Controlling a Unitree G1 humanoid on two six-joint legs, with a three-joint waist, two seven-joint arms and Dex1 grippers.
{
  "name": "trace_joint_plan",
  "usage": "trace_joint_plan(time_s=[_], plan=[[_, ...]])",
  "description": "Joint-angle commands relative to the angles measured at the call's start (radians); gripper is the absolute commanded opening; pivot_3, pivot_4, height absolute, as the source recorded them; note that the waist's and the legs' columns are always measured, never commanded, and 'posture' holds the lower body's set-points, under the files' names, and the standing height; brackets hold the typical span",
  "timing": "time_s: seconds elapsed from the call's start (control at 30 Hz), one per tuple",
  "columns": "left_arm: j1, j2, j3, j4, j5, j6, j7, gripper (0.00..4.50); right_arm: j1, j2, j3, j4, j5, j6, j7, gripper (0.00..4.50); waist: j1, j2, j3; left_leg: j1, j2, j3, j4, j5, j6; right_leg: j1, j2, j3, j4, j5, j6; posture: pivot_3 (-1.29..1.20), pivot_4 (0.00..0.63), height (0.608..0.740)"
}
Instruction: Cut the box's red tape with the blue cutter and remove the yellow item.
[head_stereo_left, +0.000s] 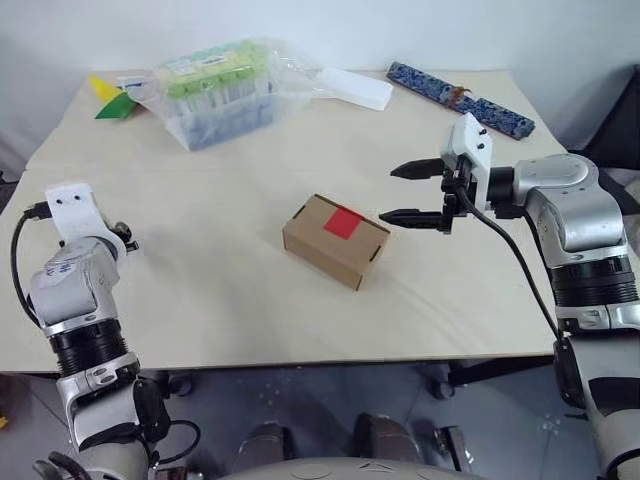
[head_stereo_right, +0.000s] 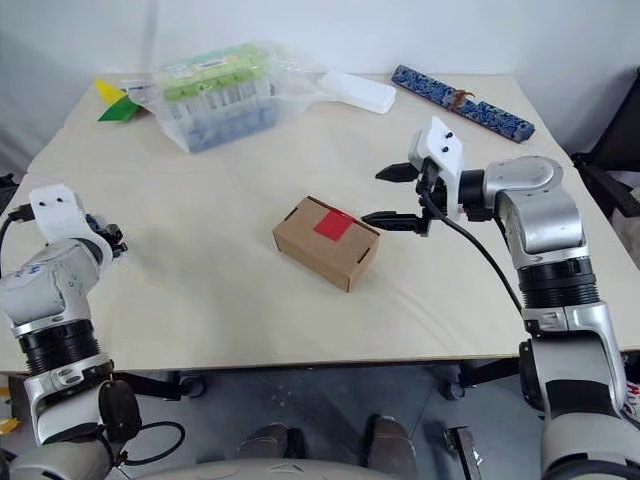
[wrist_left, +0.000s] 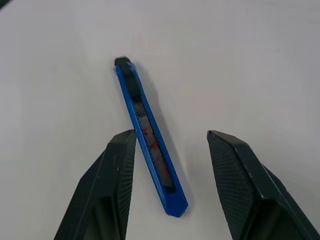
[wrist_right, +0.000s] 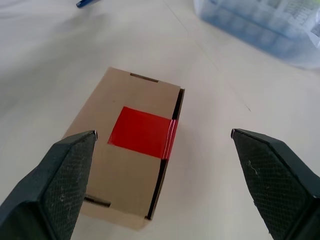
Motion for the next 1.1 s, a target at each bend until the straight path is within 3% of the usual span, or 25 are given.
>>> trace_joint_plan(time_s=[0.03,0.13,0.3,0.73,1.1], plan=[[0.024,0.046,0.013,-0.084,0.014,0.006,0.000,2.39,-0.005,-0.022,-0.023,-0.044,0.011,-0.005,-0.001,4.50,-0.002,0.000,0.000,0.000,0.000,0.000,0.000,0.000,0.000,0.000,0.000,0.000,0.000,0.000,0.000,0.00,0.150,0.740],[0.033,0.044,0.040,-0.097,0.011,-0.001,0.017,2.94,-0.003,-0.022,-0.023,-0.044,0.012,-0.006,-0.002,4.50,0.001,0.000,0.000,0.000,0.000,0.000,0.000,0.000,0.000,0.000,0.000,0.000,0.000,0.000,0.000,0.00,0.150,0.740],[0.026,-0.003,0.068,-0.079,0.004,-0.047,0.062,4.44,-0.012,-0.009,-0.014,-0.032,0.007,-0.012,-0.005,4.50,0.005,0.000,0.000,0.000,0.000,0.000,0.001,0.000,0.000,0.000,0.000,0.000,0.000,0.000,0.000,0.00,0.150,0.740],[-0.063,-0.225,0.132,0.057,-0.023,-0.113,0.266,4.48,-0.011,-0.006,-0.015,-0.032,0.004,-0.015,-0.005,4.50,0.004,0.000,0.000,0.000,0.000,0.000,0.000,0.000,0.000,0.000,0.000,0.000,0.000,0.000,0.000,0.00,0.150,0.740],[-0.062,-0.178,0.146,0.095,-0.034,-0.105,0.287,4.48,0.009,-0.016,-0.022,-0.068,0.010,0.004,-0.011,4.50,0.002,0.000,0.000,0.000,0.000,0.000,0.001,0.000,0.000,0.000,0.000,0.000,0.000,0.000,0.000,0.00,0.150,0.740]])
